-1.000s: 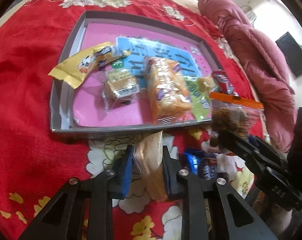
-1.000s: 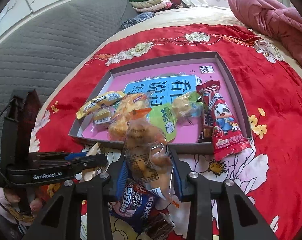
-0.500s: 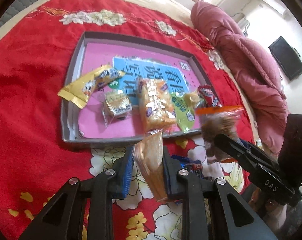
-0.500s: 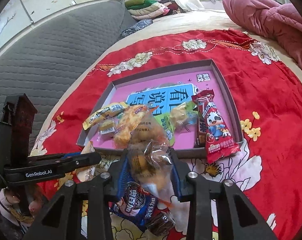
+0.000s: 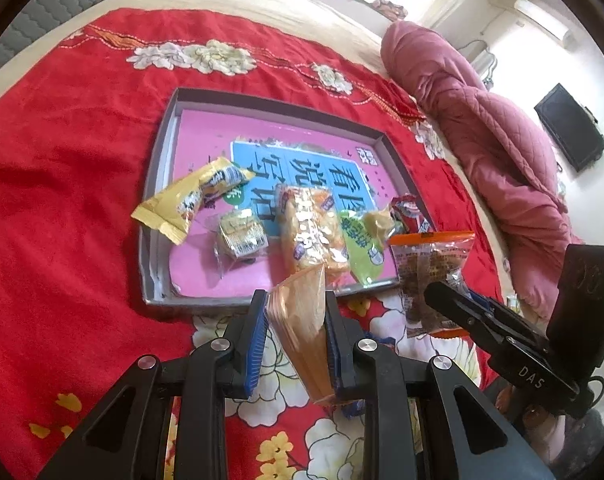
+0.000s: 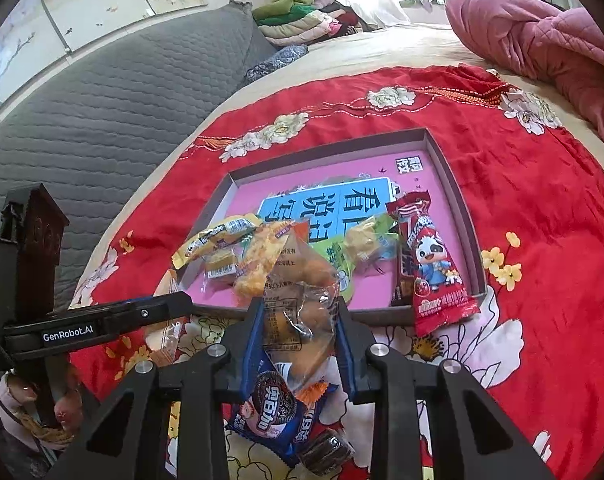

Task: Organize snacks
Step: 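Lift both held bags and carry them over the grey box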

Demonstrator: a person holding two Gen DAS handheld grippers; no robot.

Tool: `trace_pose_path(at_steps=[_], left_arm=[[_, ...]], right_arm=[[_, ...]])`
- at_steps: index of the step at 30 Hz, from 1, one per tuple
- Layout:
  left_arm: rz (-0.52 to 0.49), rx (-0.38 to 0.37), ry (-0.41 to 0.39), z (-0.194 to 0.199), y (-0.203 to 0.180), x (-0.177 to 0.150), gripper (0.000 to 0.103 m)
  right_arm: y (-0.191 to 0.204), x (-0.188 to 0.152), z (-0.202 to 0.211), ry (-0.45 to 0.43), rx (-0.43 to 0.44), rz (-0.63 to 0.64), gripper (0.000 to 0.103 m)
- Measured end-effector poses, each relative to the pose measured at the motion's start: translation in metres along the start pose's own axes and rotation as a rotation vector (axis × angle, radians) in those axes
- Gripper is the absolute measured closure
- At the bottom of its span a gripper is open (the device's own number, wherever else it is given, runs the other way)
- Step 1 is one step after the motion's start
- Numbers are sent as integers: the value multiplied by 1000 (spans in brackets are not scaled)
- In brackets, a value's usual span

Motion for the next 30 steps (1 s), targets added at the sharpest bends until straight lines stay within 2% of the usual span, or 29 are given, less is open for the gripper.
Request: trace_pose_path(at_steps=[16, 30], left_arm=[[45, 6, -65, 14, 10, 31, 76], [40, 26, -70, 2, 9, 50, 76]], right_arm=[[-5, 15, 4, -38, 28, -29, 71], [-5, 38, -1, -57, 33, -42, 71]])
Point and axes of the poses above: each gripper's, at about its wrist camera, not at the fingertips, and z roughly against the way its jaws point, y to its left, x to its top, the point moved 9 cm from there along -z, roughly the way its jaws point, and after that the axes turned 13 degrees about y, right-handed, at the moved point
